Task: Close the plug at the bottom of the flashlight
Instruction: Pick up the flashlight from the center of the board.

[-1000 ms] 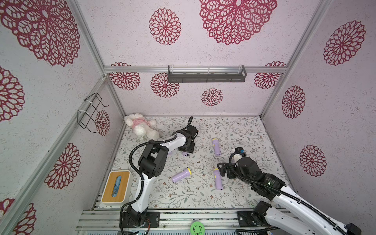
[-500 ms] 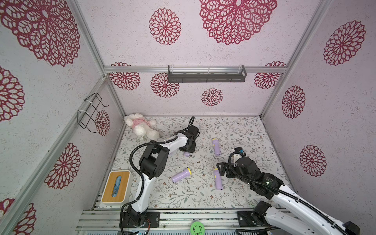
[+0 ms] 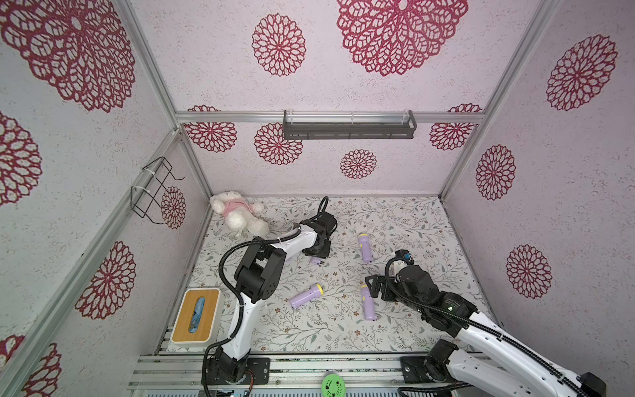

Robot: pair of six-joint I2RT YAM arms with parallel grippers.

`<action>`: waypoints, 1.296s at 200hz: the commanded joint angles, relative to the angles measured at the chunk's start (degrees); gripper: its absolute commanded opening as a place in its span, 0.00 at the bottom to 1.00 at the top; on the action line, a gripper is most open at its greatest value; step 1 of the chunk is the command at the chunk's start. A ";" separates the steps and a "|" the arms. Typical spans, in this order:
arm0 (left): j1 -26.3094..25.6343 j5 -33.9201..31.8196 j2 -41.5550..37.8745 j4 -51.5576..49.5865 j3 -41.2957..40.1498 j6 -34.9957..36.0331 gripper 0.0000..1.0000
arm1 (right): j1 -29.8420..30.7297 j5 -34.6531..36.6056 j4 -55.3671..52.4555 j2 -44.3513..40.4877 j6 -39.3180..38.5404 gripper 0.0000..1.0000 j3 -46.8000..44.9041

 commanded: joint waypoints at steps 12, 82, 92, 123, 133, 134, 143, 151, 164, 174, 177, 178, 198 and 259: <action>-0.32 1.45 -8.32 2.48 -0.78 -3.60 0.00 | -0.18 -0.69 2.48 2.00 -0.26 0.99 1.80; 2.31 23.31 -21.64 15.09 -5.91 -13.36 0.00 | -1.58 -7.90 14.52 7.35 2.27 0.99 4.02; 3.06 27.17 -23.48 19.15 -7.63 -16.07 0.00 | -2.94 -10.27 17.28 7.48 2.96 0.99 4.10; 5.24 33.26 -27.35 24.94 -10.71 -20.27 0.00 | -9.49 -19.84 27.31 8.21 8.69 0.99 2.22; 5.99 34.75 -28.58 27.22 -12.81 -21.41 0.00 | -11.15 -22.32 31.32 8.56 10.98 0.99 0.98; 6.08 34.96 -28.73 27.59 -13.09 -21.64 0.00 | -11.25 -22.51 31.73 8.60 11.16 0.99 0.82; 6.92 37.10 -29.62 31.18 -15.45 -23.97 0.00 | -12.07 -23.54 34.86 8.65 12.77 0.99 -0.12; 7.64 38.74 -30.15 33.61 -17.21 -25.92 0.00 | -12.32 -23.76 37.52 8.52 13.82 0.99 -0.90; 8.29 40.80 -30.96 37.87 -19.84 -28.59 0.00 | -12.83 -23.38 41.03 7.90 15.43 0.99 -2.21; 8.62 41.63 -31.60 40.18 -21.22 -29.73 0.00 | -13.30 -22.93 44.71 7.36 17.13 0.99 -3.64; 8.62 41.55 -31.80 40.61 -21.54 -29.97 0.00 | -13.45 -22.85 45.67 7.18 17.64 0.99 -4.10; 8.67 41.52 -31.88 40.78 -21.62 -30.05 0.00 | -13.50 -22.82 46.07 7.12 17.83 0.99 -4.22; 8.98 42.52 -32.68 45.16 -23.51 -32.20 0.00 | -14.32 -22.40 51.51 6.62 20.70 0.99 -6.06; 8.86 44.54 -31.64 54.13 -27.69 -36.40 0.00 | -15.87 -23.50 61.47 7.50 26.63 0.99 -10.49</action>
